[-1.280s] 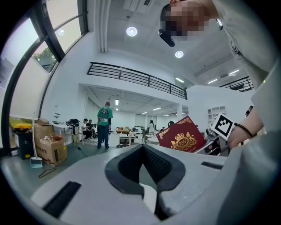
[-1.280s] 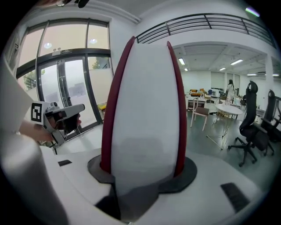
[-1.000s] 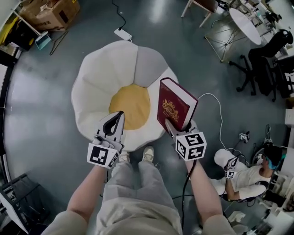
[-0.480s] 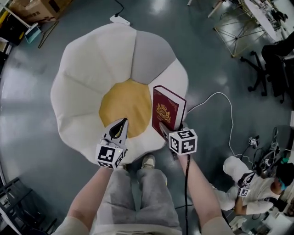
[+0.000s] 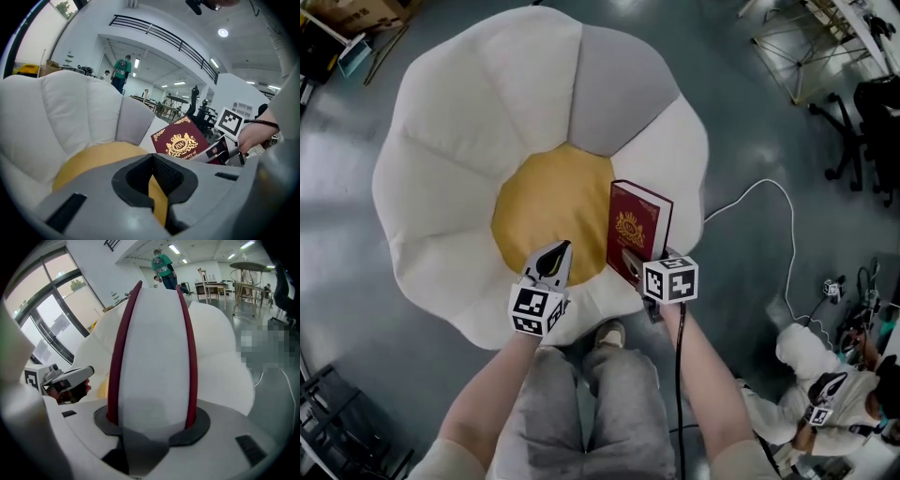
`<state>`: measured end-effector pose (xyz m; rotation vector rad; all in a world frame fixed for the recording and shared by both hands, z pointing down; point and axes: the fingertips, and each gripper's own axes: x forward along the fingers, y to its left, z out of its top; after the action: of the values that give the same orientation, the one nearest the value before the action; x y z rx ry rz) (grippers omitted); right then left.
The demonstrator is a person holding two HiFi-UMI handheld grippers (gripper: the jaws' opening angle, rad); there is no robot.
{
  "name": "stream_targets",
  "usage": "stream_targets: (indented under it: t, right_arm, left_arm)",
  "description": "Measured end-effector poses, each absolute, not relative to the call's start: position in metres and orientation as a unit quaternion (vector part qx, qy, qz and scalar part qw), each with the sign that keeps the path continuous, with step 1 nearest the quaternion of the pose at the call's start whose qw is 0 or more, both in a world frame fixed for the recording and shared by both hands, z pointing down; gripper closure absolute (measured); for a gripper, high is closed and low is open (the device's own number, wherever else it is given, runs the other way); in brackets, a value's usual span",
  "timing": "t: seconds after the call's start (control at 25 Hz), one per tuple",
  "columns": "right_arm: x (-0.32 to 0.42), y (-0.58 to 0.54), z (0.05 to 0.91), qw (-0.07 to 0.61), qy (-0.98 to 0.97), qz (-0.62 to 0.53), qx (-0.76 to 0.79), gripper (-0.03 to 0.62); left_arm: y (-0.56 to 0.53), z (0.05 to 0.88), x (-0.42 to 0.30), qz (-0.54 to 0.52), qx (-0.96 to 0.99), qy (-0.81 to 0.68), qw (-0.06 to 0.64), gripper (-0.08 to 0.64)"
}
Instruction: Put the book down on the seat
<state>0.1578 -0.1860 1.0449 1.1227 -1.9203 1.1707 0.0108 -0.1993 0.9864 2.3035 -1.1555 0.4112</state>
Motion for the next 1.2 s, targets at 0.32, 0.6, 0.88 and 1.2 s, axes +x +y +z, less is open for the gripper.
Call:
stream_targets:
  t: [0.32, 0.6, 0.88, 1.2]
  right_arm:
    - [0.175, -0.197, 1.066, 0.308, -0.701, 0.426, 0.482, 0.316]
    - [0.212, -0.176, 1.027, 0.359, -0.673, 0.385, 0.52, 0.278]
    - [0.209, -0.171, 0.919, 0.327, -0.687, 0.368, 0.534, 0.278]
    - [0.171, -0.178, 0.724, 0.272, -0.746, 0.306, 0.526, 0.302]
  left_arm:
    - [-0.2, 1.008, 0.011, 0.162, 0.854, -0.413, 0.273, 0.555]
    - [-0.195, 0.956, 0.013, 0.155, 0.866, -0.403, 0.254, 0.555]
    - [-0.192, 0.851, 0.001, 0.132, 0.879, -0.402, 0.219, 0.557]
    - [-0.194, 0.666, -0.049, 0.075, 0.867, -0.455, 0.187, 0.555]
